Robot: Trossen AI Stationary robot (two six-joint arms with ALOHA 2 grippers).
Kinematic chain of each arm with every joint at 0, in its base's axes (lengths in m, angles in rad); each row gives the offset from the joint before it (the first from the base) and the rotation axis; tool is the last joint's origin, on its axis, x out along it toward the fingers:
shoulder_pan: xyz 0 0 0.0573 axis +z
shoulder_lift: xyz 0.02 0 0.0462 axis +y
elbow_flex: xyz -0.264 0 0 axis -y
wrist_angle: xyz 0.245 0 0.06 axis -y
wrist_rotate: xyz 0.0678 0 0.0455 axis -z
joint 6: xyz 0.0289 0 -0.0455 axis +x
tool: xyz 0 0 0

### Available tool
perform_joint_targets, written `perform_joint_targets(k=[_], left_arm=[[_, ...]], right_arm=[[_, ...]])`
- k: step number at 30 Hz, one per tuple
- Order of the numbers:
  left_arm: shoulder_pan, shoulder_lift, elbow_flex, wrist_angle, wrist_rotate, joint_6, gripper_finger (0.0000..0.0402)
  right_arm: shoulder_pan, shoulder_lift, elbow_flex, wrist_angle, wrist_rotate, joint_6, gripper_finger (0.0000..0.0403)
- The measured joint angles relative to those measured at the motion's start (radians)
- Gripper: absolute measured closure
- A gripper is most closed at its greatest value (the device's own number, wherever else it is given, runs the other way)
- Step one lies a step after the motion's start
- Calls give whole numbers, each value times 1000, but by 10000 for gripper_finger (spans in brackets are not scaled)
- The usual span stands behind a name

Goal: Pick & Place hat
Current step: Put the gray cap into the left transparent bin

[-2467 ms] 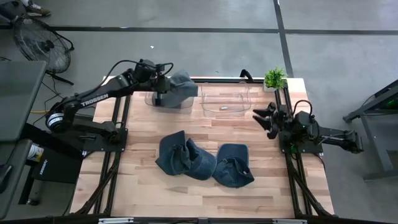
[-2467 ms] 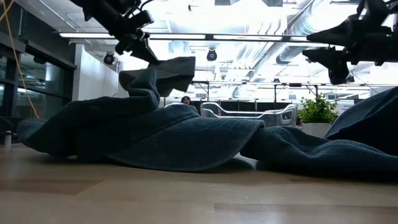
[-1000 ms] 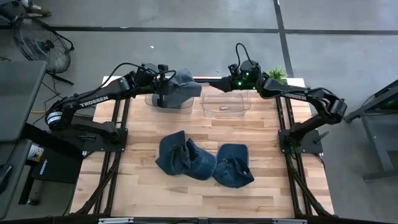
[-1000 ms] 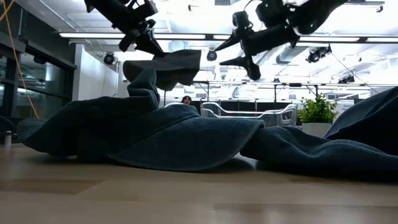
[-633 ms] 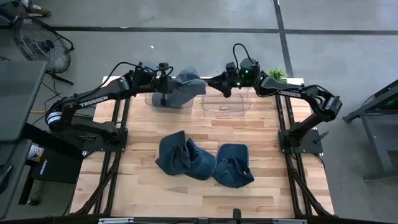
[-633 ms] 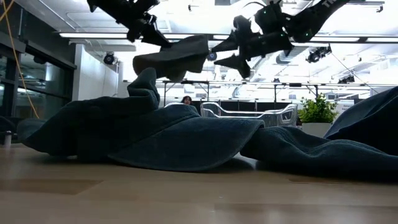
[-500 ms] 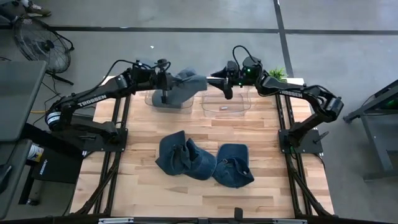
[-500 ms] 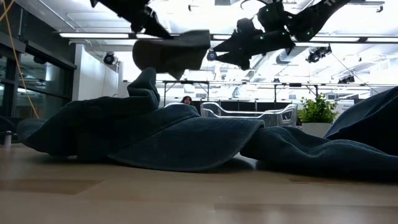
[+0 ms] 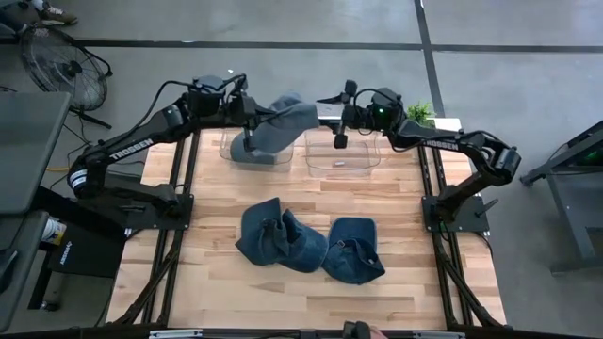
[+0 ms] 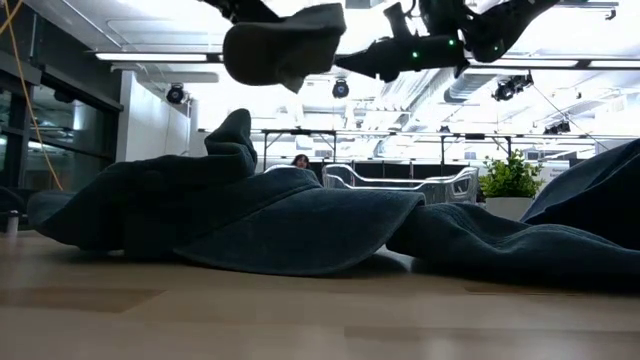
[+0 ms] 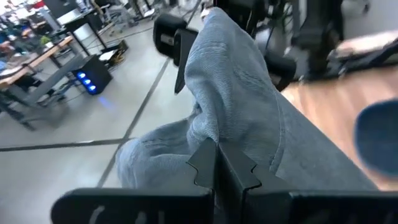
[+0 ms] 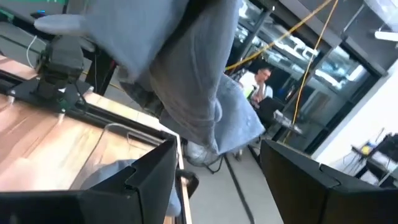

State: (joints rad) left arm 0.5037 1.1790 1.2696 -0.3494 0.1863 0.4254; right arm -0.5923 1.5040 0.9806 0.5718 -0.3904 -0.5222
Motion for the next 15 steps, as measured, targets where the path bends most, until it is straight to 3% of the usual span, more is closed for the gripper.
perform_joint_targets(k=[15], left_arm=[[0,0,15,50,118,-197,402]], right_arm=[[77,0,0,60,-6,-29,174]])
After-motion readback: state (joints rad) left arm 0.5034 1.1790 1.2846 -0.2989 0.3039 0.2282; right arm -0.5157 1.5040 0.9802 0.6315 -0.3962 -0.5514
